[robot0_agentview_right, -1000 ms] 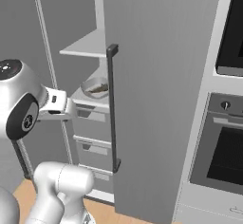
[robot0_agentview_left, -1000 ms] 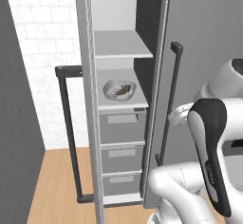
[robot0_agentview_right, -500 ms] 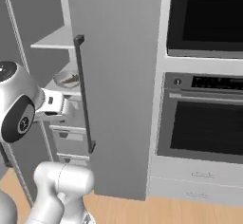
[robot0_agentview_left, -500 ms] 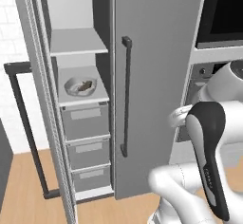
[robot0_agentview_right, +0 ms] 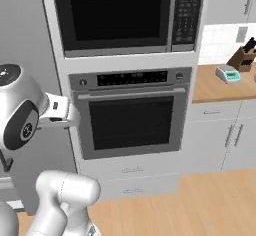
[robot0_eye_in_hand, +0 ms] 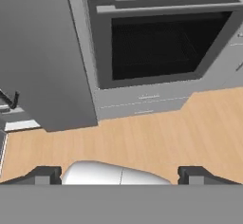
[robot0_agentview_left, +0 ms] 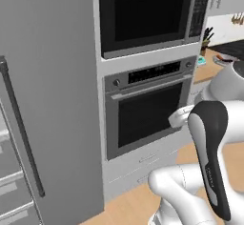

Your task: Take the meat container that has the fish and place it on the second highest rack of the freezer. Then take the vegetable container that has the carrot and eggplant and place it on the highest rack of the freezer.

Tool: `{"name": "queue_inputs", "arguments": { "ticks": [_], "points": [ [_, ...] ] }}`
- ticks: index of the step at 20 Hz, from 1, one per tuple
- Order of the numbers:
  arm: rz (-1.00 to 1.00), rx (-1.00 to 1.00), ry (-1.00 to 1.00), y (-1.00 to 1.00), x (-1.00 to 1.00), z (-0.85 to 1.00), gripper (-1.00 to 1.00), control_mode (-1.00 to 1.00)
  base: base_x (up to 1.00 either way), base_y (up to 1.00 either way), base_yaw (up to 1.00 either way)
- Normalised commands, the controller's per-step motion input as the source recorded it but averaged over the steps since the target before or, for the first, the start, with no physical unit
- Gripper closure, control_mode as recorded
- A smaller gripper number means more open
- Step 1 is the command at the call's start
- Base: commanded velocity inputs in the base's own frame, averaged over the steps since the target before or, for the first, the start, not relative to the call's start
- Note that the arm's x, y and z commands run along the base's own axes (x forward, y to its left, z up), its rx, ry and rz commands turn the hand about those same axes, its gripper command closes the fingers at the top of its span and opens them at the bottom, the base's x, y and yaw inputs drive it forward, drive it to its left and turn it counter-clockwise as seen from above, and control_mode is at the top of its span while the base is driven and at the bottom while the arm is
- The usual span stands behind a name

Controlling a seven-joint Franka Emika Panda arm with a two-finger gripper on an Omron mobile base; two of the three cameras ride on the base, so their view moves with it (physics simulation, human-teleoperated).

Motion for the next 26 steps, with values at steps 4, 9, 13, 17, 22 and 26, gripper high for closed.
{"name": "queue_inputs", "arguments": {
  "ticks": [4, 9, 13, 17, 22, 26],
  "points": [
    [0.0, 0.0, 0.0, 0.0, 0.0, 0.0, -1.0, 1.0, 0.88, -1.0, -0.36],
    [0.0, 0.0, 0.0, 0.0, 0.0, 0.0, -1.0, 1.0, 0.89, -1.0, -0.36],
    [0.0, 0.0, 0.0, 0.0, 0.0, 0.0, -1.0, 1.0, 0.75, -1.0, -0.4],
    [0.0, 0.0, 0.0, 0.0, 0.0, 0.0, -1.0, 1.0, 0.86, -0.98, -0.37],
    [0.0, 0.0, 0.0, 0.0, 0.0, 0.0, -1.0, 1.0, 1.0, -0.51, -0.19],
    [0.0, 0.0, 0.0, 0.0, 0.0, 0.0, -1.0, 1.0, 1.0, -0.19, -0.01]
  ]
}}
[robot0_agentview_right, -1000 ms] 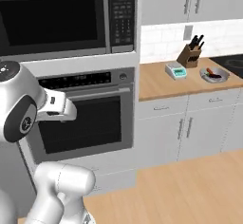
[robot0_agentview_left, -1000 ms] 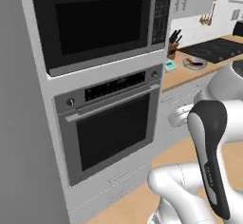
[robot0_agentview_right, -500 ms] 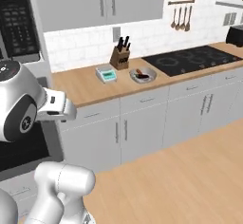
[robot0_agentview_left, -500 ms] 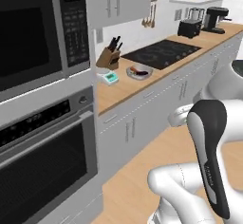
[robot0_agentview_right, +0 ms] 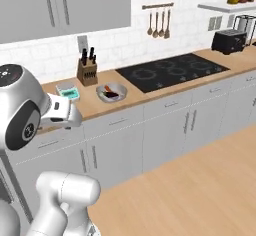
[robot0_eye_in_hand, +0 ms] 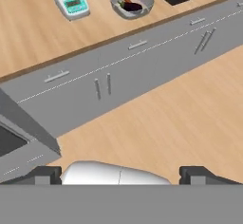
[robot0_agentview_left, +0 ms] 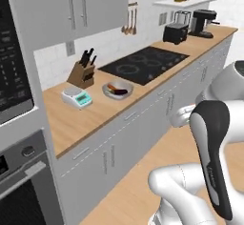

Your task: Take the meat container that has the fish and place it on the second highest rack of the freezer. Then take the vegetable container that has the carrot and eggplant and place it on the highest rack of the freezer.

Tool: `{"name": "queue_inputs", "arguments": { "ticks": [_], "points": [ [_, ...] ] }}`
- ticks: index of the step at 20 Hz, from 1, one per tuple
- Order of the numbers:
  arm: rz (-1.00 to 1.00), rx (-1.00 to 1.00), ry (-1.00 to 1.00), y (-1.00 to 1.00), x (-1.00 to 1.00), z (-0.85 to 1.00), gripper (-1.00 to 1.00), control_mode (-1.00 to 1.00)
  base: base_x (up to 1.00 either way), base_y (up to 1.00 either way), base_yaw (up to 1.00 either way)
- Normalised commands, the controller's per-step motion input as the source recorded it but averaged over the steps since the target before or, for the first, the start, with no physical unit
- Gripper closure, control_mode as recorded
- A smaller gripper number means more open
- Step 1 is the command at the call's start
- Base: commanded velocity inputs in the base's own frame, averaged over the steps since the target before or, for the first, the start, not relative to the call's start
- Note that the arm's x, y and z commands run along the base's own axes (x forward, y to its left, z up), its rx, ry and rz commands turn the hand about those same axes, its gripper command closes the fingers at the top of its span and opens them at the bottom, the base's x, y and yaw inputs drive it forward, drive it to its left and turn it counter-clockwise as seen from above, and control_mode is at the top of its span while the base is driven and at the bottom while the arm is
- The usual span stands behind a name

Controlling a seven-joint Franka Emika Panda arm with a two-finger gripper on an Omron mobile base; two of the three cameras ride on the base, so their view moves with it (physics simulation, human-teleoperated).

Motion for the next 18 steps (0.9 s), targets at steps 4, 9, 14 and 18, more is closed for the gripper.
{"name": "queue_inputs", "arguments": {
  "ticks": [4, 9, 14, 18],
  "points": [
    [0.0, 0.0, 0.0, 0.0, 0.0, 0.0, -1.0, 1.0, 1.0, -0.38, 0.11],
    [0.0, 0.0, 0.0, 0.0, 0.0, 0.0, -1.0, 1.0, 1.0, -0.66, 0.29],
    [0.0, 0.0, 0.0, 0.0, 0.0, 0.0, -1.0, 1.0, 0.89, -0.44, 0.51],
    [0.0, 0.0, 0.0, 0.0, 0.0, 0.0, -1.0, 1.0, 0.62, -0.46, 0.45]
  ]
}}
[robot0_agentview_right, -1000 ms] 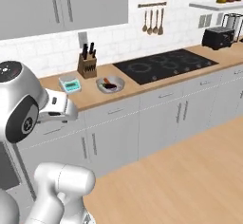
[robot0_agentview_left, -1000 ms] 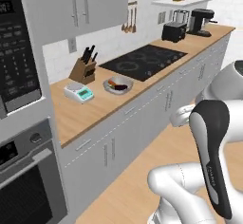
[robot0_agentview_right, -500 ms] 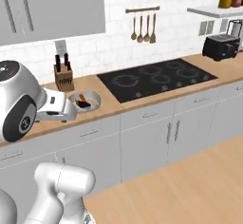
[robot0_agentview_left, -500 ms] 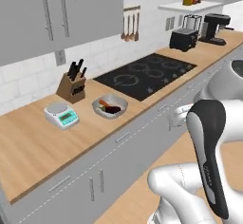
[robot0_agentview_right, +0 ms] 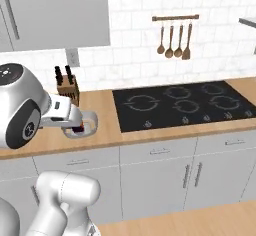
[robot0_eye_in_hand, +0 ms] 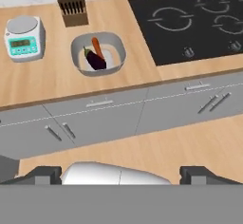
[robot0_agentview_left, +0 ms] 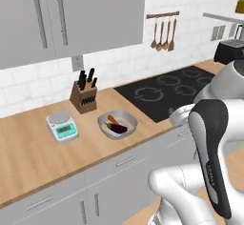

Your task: Take the meat container that has the fish and place it on the second highest rack of the freezer. Then take the vegetable container that has the carrot and eggplant and place it on the highest rack of the freezer.

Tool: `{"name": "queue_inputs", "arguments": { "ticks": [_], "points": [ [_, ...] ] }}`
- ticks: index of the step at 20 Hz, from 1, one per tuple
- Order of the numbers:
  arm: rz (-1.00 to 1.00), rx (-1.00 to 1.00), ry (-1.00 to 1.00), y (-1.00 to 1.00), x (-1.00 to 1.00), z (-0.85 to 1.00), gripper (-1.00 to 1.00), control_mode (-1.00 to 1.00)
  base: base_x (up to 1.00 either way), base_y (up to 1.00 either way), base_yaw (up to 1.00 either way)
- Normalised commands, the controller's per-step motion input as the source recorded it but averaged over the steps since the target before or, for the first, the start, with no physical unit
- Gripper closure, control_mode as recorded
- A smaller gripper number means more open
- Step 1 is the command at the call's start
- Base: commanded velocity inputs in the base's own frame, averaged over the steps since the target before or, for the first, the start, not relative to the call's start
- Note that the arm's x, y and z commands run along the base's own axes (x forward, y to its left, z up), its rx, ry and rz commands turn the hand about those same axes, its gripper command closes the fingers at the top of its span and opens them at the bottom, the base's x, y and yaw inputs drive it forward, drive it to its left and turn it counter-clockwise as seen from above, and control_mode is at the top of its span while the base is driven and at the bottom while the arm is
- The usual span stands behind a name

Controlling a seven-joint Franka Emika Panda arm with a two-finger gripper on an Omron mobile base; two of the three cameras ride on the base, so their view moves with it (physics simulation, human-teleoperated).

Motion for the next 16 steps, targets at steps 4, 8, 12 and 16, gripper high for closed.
{"name": "queue_inputs", "arguments": {
  "ticks": [4, 8, 12, 16],
  "points": [
    [0.0, 0.0, 0.0, 0.0, 0.0, 0.0, -1.0, 1.0, 0.45, -0.45, 0.27],
    [0.0, 0.0, 0.0, 0.0, 0.0, 0.0, -1.0, 1.0, 0.27, -0.03, 0.26],
    [0.0, 0.0, 0.0, 0.0, 0.0, 0.0, -1.0, 1.0, 0.62, -0.01, 0.39],
    [0.0, 0.0, 0.0, 0.0, 0.0, 0.0, -1.0, 1.0, 0.6, -0.12, 0.39]
  ]
}}
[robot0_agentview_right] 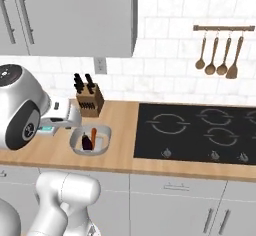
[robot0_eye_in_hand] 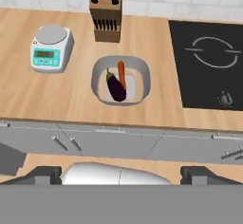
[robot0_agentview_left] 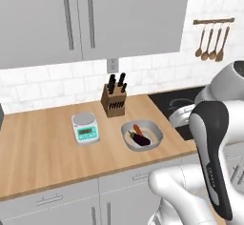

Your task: Take the meat container that has the fish and place it on the second highest rack of the freezer. Then take the vegetable container that has the carrot and eggplant and place it on the highest rack of the freezer.

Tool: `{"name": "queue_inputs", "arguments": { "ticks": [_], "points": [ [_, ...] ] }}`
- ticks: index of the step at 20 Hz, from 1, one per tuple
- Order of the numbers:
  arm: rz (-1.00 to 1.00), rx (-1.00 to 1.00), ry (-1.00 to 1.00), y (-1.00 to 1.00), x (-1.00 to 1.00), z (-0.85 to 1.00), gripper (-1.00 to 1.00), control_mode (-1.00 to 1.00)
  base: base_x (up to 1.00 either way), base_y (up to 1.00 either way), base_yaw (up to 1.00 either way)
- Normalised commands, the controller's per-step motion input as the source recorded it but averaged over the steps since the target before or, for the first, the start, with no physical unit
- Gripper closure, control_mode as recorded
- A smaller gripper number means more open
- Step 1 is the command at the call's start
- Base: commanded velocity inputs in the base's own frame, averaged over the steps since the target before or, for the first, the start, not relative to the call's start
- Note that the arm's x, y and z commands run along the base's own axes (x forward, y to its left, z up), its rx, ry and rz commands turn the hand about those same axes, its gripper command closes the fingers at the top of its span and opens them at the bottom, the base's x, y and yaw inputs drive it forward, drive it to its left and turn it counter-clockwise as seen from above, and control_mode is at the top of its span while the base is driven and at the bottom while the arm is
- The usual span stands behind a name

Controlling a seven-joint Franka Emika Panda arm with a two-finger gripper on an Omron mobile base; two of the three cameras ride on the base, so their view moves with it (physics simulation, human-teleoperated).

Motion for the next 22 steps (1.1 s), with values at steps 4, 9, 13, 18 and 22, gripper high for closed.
{"name": "queue_inputs", "arguments": {
  "ticks": [4, 9, 13, 18, 22],
  "points": [
    [0.0, 0.0, 0.0, 0.0, 0.0, 0.0, -1.0, 1.0, 0.23, -0.13, 0.18],
    [0.0, 0.0, 0.0, 0.0, 0.0, 0.0, -1.0, 1.0, 0.03, -0.17, 0.09],
    [0.0, 0.0, 0.0, 0.0, 0.0, 0.0, -1.0, 1.0, 0.11, -0.45, 0.18],
    [0.0, 0.0, 0.0, 0.0, 0.0, 0.0, -1.0, 1.0, 0.0, -0.6, 0.15],
    [0.0, 0.0, 0.0, 0.0, 0.0, 0.0, -1.0, 1.0, 0.0, -0.08, 0.02]
  ]
}}
